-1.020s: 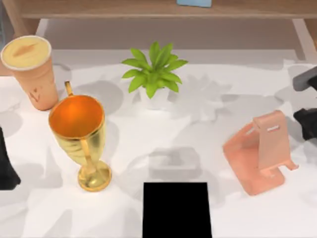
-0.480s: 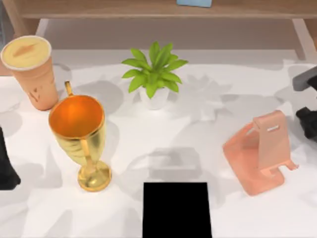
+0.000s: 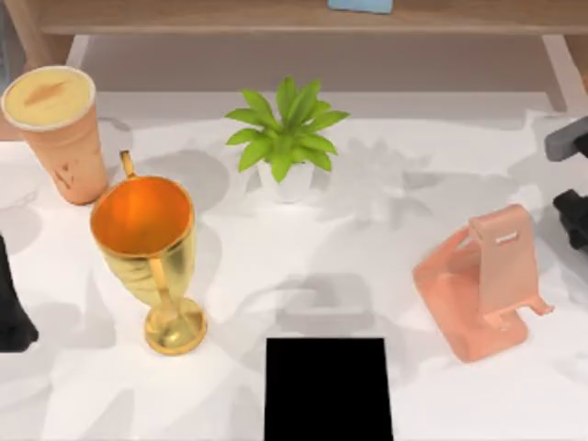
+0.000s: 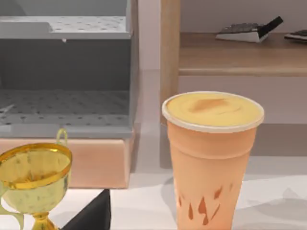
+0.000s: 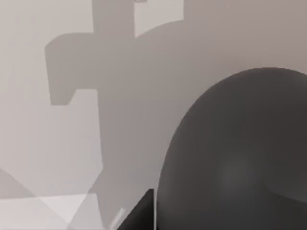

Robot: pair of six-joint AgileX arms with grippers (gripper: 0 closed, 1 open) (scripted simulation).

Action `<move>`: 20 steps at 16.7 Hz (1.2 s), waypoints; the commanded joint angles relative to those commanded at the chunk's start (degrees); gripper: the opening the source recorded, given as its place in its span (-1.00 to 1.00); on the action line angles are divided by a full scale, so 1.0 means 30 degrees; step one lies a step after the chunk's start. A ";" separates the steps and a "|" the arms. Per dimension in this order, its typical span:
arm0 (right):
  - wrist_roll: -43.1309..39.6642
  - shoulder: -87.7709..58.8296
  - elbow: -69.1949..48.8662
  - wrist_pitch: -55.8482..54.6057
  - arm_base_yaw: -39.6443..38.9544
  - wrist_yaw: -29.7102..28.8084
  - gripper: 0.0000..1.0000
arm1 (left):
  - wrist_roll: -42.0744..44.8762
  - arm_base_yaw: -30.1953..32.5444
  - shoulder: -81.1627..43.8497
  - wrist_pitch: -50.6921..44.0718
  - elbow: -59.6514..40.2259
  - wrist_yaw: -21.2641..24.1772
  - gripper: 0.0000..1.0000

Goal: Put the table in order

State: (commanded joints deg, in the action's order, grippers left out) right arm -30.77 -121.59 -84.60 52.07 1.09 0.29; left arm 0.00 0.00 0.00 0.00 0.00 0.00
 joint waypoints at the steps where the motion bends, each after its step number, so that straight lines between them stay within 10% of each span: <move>1: -0.0013 0.0177 -0.0491 0.0657 0.0003 0.0002 -1.00 | 0.0000 0.0000 0.0000 0.0000 0.0000 0.0000 1.00; 20: -0.2842 0.3595 -0.4899 0.5885 -0.2432 -0.0288 -1.00 | 0.0000 0.0000 0.0000 0.0000 0.0000 0.0000 1.00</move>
State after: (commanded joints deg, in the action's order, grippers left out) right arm -39.29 -110.81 -99.29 69.73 -6.21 -0.58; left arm 0.00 0.00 0.00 0.00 0.00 0.00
